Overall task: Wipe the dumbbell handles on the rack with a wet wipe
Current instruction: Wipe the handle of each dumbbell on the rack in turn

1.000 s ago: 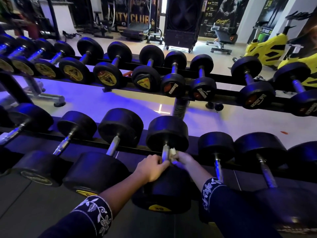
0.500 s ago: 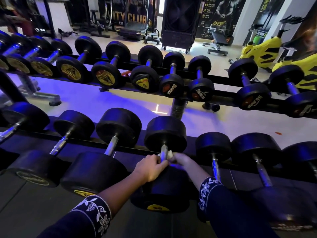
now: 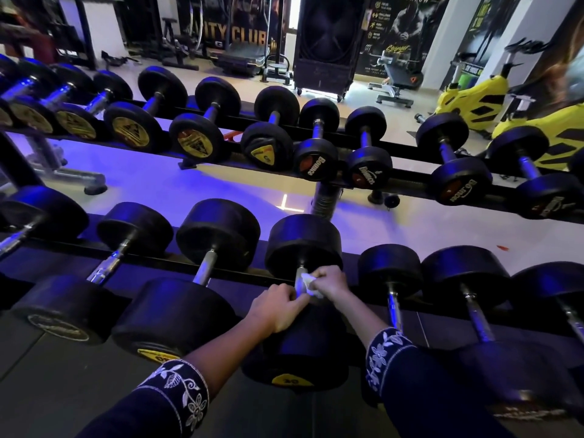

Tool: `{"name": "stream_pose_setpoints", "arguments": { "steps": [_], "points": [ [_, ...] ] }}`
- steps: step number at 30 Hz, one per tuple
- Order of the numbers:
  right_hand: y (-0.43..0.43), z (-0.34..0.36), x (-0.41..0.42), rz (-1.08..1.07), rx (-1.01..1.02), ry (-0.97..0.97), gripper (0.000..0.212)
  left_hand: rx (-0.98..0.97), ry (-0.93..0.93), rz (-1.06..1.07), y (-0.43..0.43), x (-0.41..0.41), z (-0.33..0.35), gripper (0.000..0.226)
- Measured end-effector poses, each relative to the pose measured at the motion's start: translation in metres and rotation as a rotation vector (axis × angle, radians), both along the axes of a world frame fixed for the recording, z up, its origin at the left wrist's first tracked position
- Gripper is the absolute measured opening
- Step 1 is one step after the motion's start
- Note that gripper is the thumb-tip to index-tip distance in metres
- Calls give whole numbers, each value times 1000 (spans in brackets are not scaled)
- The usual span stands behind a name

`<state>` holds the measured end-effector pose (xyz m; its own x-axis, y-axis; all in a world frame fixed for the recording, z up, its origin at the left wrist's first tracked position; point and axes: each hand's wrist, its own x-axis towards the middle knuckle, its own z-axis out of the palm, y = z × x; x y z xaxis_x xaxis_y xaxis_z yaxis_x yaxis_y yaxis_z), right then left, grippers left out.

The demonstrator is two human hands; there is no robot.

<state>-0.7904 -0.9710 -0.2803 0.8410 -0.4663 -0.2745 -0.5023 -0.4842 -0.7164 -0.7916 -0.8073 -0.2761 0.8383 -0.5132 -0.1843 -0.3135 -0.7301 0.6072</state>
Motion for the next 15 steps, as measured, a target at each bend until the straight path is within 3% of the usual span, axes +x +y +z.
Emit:
{"name": "stream_pose_setpoints", "arguments": {
  "steps": [4,9,13,15],
  "points": [
    [-7,-7,-15,100,140,69,26,2,8,-2,-1,-1,3,47],
    [3,0,0,-146,47,-126,16,-10,27,-11,0,-1,3,41],
    [5,-1,-6,39,-8,-12,11,-11,8,0,0,-1,5,43],
    [-1,0,-16,175,51,72,24,4,-4,-6,1,-2,6,43]
  ]
}}
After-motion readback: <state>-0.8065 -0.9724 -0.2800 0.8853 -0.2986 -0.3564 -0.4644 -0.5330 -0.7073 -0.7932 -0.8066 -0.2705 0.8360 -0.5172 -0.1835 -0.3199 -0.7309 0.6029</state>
